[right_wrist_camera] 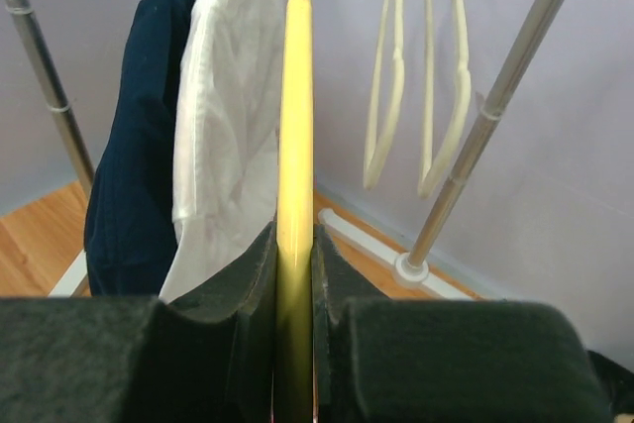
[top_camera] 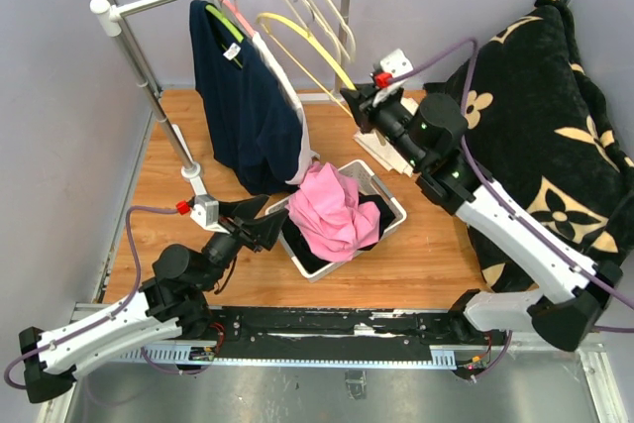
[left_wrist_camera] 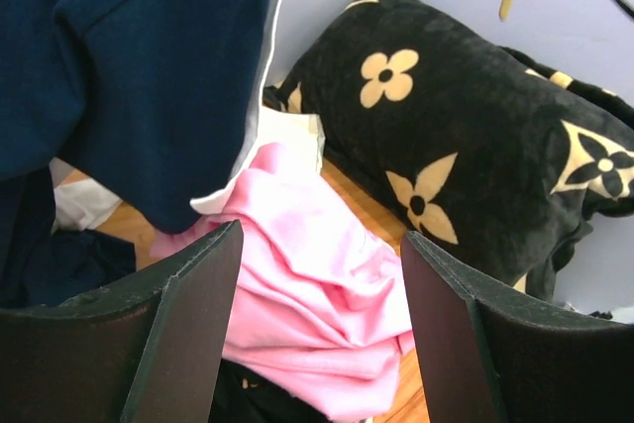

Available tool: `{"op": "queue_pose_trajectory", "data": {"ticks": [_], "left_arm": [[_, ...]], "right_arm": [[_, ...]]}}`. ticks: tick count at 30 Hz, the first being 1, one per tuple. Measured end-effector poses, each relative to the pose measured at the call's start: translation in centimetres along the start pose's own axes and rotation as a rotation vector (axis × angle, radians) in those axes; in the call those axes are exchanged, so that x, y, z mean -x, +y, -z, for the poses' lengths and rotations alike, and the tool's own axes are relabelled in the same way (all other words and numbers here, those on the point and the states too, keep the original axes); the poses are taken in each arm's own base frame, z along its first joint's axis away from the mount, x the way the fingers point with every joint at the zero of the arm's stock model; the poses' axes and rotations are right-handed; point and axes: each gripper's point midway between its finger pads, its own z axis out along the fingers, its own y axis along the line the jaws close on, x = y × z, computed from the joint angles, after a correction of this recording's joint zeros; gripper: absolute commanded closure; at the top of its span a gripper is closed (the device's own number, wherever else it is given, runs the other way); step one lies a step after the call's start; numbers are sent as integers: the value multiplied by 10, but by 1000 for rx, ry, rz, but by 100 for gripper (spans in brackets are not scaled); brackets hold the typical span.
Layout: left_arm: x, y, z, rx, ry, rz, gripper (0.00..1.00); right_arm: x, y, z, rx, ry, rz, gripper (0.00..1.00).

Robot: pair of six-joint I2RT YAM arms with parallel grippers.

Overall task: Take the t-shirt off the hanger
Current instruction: Place the hanger on the clothesline.

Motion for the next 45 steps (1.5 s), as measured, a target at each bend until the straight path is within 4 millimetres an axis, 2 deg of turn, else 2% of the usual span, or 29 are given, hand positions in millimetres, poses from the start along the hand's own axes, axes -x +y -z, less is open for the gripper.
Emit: {"op": "queue_pose_trajectory", "data": {"ticks": [8,18,26,31,35,37,40,42,45], "left_arm": [[-1,8,7,25,3,-2,31],[12,18,19,56,-36,4,31],[17,25,25,80,-51,-11,31],[14,29,26,96,-45,-23,31],[13,30,26,104,-42,-27,31],[13,31,26,105,-41,-27,31],[12,31,26,106,-39,-29,31],[9,32,26,109,-32,-32,31],[5,34,26,111,-24,-36,31]], "right_arm": [[19,0,-55,10,-28,68,99],[14,0,-113,26,-32,78,99],[8,-13,-143,10,-32,65,99],[3,-23,-152,-2,-27,50,99],[-6,-23,-155,-1,-9,32,99],[-9,-22,-155,4,3,25,88],[-13,-20,-155,12,16,15,64],[-13,-19,-155,14,8,7,55],[-12,-18,-151,15,1,-5,48]]}}
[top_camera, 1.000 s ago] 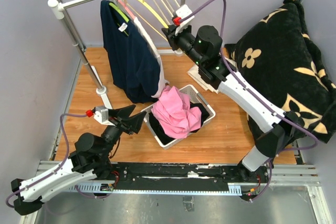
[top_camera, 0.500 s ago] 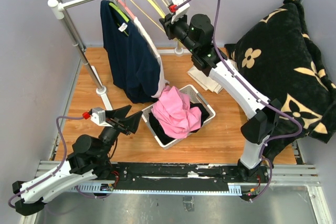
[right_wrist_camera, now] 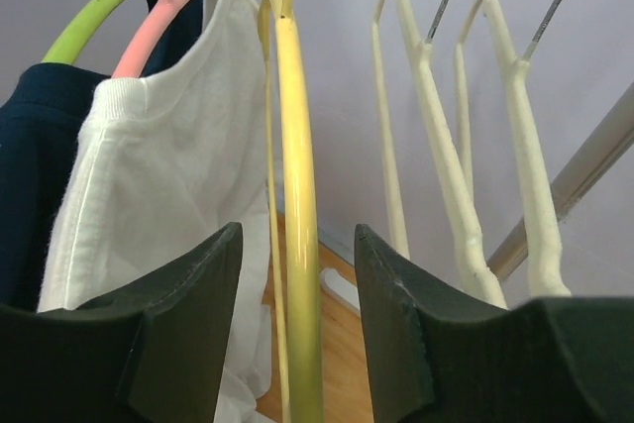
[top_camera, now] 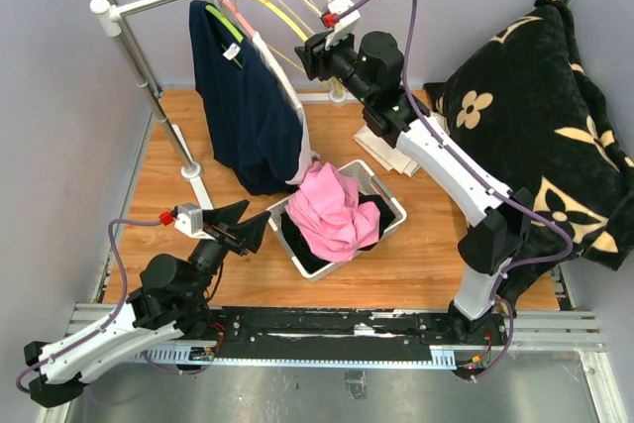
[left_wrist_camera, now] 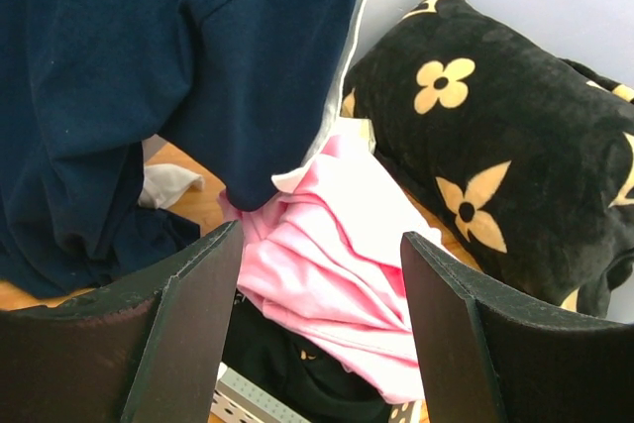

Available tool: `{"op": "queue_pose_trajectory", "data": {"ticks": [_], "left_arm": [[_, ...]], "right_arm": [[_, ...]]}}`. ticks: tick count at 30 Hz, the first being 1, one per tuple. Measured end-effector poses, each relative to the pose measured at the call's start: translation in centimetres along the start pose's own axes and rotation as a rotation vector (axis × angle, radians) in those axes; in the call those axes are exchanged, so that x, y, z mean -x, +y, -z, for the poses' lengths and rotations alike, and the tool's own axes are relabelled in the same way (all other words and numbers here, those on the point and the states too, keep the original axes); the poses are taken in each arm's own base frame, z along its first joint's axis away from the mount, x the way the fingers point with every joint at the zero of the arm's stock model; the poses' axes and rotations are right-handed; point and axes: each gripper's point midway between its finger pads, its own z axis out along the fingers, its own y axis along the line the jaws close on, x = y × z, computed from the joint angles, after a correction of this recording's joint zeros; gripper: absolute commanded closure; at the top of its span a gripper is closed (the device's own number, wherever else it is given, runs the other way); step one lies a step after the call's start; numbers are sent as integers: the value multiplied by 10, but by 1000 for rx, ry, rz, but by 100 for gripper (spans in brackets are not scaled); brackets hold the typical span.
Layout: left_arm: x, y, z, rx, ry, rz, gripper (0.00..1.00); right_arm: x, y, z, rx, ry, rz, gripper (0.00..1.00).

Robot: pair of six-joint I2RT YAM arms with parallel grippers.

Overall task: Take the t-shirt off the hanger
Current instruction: Place the hanger on the clothesline, then pick up the hanger from the clothesline.

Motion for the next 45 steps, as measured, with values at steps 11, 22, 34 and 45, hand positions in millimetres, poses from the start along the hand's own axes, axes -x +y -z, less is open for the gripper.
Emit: {"op": "queue_pose_trajectory", "data": {"ticks": [11,22,34,45], "left_arm": [[-4,2,0,5,5,-4,31],[-2,4,0,18,-5,-5,21],[0,6,-1,24,-15,-19,19],[3,8,0,33,-25,-23,19]], "right_arm": [[43,0,42,13,-76,3,47],[61,35,56,142,-108,52,53],[15,68,20,217,-4,72,52],[-4,72,5,224,36,70,52]]}}
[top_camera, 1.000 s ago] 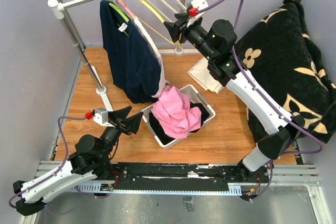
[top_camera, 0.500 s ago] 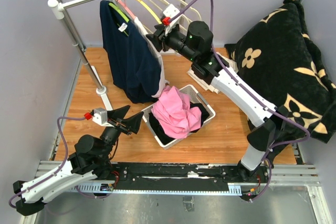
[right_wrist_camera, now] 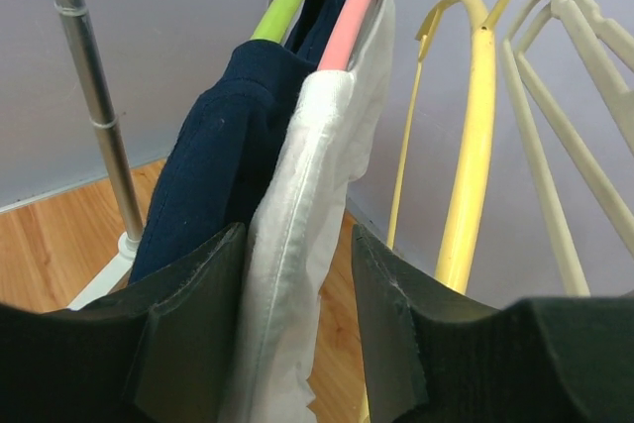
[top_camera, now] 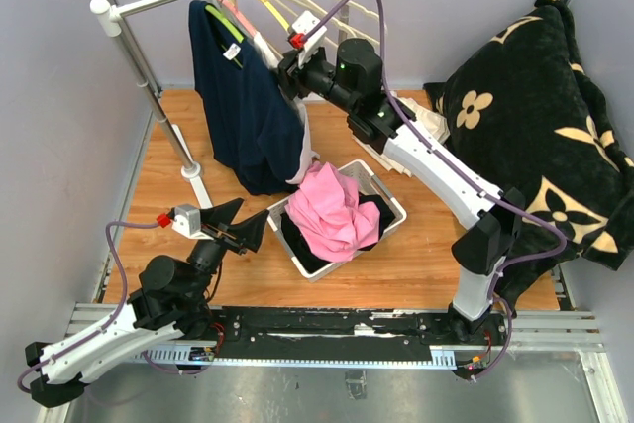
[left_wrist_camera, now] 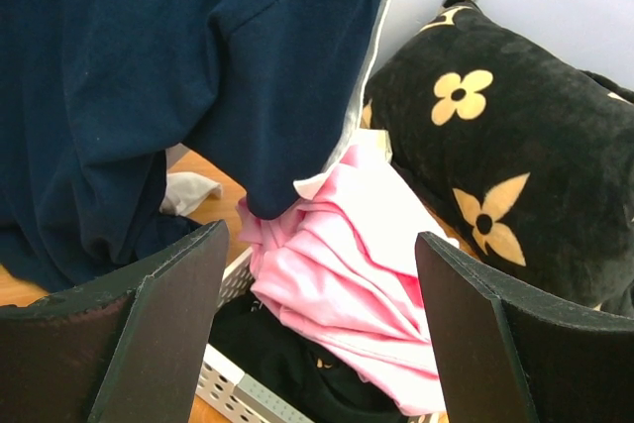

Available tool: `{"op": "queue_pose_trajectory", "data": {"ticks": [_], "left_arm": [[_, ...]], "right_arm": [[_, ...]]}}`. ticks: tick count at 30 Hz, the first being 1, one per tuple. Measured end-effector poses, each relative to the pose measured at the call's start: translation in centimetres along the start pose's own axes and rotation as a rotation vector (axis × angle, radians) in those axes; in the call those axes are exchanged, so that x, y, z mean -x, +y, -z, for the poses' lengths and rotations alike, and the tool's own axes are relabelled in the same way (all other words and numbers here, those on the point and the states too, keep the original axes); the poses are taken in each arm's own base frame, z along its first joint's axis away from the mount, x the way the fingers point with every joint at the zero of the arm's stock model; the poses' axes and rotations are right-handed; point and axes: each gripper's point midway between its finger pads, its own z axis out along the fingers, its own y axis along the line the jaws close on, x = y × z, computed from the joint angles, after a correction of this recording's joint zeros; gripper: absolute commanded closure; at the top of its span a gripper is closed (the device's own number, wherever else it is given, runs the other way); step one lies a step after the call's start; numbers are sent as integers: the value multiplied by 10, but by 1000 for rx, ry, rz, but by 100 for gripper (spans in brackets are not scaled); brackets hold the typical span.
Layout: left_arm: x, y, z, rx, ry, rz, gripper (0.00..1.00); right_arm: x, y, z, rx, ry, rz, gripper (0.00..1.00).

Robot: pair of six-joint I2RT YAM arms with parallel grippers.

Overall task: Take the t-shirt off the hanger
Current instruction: Pick up the hanger from the clothesline.

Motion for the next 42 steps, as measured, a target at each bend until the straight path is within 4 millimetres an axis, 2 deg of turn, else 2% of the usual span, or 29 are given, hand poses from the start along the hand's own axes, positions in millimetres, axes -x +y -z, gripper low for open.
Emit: {"op": "queue_pose_trajectory", "data": {"ticks": [9,19,21,30,34,42], "left_arm": [[3,1,1,4,-9,3,19],[1,3,2,7,-4,-3,19],[1,3,2,8,-4,-3,19],[1,3,2,10,-2,-5,19],[-3,3,0,14,11,-14,19],[-7,3,-1,16,23,-21,19]], "right_arm": [[3,-1,-13,-4,-13,0,63],[0,-7,-18,-40,-8,-9,96],[1,-8,-18,-44,-11,-9,99],[3,-13,-17,-80,-35,-13,99],[10,-17,-9,-113,-58,-32,99],[38,-24,9,-152,-142,-63,99]]}}
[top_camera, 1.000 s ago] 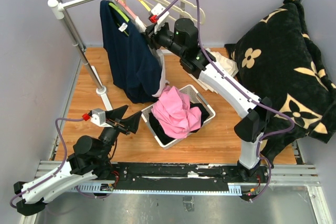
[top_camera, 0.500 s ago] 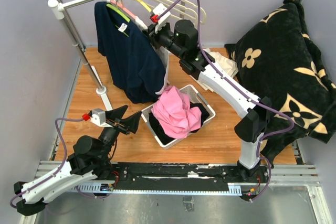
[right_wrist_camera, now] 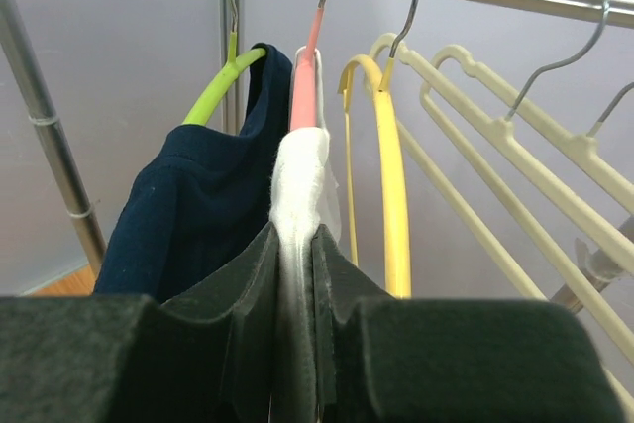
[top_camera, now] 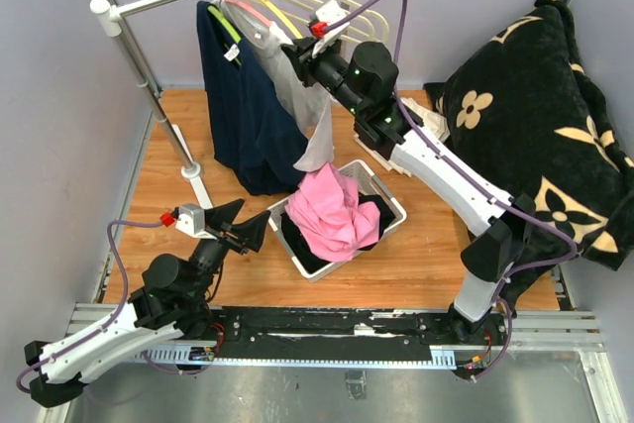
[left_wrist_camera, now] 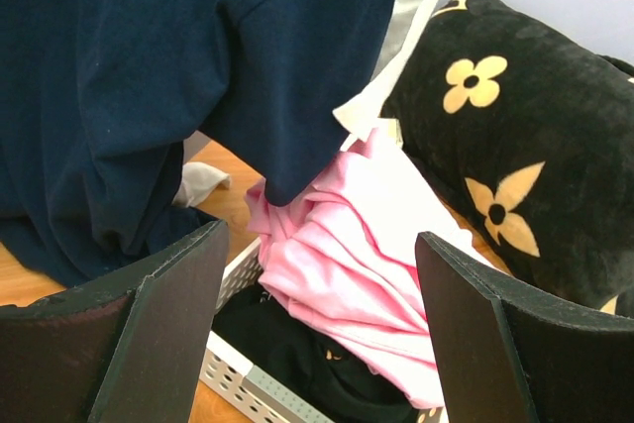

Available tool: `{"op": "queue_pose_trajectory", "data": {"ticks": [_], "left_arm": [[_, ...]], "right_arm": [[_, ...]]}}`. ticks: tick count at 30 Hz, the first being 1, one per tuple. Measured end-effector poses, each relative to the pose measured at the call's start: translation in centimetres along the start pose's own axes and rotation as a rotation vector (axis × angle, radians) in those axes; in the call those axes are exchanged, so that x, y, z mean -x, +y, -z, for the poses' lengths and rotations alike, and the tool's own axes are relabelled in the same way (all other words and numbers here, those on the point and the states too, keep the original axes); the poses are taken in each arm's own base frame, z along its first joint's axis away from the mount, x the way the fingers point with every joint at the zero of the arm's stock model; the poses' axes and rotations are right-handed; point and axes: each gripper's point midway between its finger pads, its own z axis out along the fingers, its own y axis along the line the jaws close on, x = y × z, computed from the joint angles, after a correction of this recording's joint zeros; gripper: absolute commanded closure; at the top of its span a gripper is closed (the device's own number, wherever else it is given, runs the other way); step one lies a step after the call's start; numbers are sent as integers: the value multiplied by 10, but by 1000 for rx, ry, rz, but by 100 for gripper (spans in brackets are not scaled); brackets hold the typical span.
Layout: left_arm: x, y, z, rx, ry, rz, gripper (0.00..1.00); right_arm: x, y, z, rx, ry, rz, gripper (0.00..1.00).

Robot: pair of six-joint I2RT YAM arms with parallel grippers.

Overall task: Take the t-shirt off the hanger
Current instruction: Pick up the hanger from the clothesline.

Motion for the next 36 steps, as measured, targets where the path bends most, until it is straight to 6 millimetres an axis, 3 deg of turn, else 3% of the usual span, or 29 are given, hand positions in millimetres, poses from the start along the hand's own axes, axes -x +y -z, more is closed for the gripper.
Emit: {"op": "queue_pose_trajectory", "data": {"ticks": [13,20,27,32,36], "left_arm": [[-9,-4,-4,-9,33,-13,19],[3,-10,-7,-16,19,-8,19],[5,-19,-15,-34,30,-17,19],[5,-28,-21,-53,46,-25,19],[17,-39,-28,-77,33,-18,19]], "right_arm": [[36,-4,25,-14,-75,-7,99],[32,-2,45,-14,-68,3,99],[33,4,81,-10,-67,15,99],[51,7,113,-7,-100,24,99],[70,4,144,-22,-145,32,99]]}}
